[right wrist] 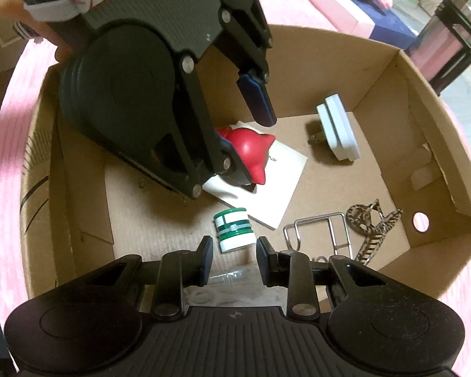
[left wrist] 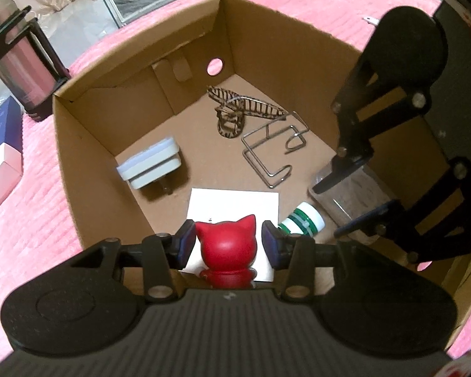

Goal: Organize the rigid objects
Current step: 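Lower the red figurine into the box and open the left tool, then move both tools out of the box toward the plug and remote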

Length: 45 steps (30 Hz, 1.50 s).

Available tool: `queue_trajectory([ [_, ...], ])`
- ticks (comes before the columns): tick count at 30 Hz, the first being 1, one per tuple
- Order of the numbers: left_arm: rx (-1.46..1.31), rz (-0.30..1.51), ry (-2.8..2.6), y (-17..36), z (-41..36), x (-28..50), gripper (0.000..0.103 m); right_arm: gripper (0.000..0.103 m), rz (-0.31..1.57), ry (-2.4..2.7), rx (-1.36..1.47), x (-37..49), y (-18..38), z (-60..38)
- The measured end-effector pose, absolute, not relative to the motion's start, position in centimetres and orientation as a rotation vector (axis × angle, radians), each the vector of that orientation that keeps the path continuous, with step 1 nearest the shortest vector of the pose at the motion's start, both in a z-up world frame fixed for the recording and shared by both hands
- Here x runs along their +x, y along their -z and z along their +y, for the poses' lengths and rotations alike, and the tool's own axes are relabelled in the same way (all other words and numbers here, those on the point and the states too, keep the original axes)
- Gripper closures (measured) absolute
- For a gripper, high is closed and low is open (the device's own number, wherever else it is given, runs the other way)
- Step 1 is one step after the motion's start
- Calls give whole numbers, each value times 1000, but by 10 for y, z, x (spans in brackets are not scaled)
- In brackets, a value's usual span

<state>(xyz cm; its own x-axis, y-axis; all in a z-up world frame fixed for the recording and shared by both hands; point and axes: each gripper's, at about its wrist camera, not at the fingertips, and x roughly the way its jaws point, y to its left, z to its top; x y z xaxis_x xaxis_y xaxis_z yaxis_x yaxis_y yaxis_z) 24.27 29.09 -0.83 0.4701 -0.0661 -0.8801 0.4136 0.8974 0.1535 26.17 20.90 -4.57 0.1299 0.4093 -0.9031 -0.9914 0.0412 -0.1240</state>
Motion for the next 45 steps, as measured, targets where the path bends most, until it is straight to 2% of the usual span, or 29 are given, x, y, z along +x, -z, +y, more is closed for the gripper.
queue_trajectory([
  [18, 175, 814, 201, -65, 284, 184, 62, 77, 626, -1243, -575, 216, -35, 133],
  [33, 16, 607, 162, -120, 214, 113, 42, 76, 553, -1063, -119, 167, -73, 6],
  [35, -8, 585, 156, -123, 204, 105, 35, 75, 542, -1020, -82, 160, -74, -14],
  [38, -33, 553, 141, -125, 188, 93, 30, 67, 523, -958, -32, 147, -73, -42],
  [40, -41, 531, 137, -125, 176, 86, 27, 45, 502, -907, -9, 137, -69, -61],
  [45, -54, 492, 131, -122, 141, 73, 22, 36, 488, -798, 17, 120, -56, -101],
])
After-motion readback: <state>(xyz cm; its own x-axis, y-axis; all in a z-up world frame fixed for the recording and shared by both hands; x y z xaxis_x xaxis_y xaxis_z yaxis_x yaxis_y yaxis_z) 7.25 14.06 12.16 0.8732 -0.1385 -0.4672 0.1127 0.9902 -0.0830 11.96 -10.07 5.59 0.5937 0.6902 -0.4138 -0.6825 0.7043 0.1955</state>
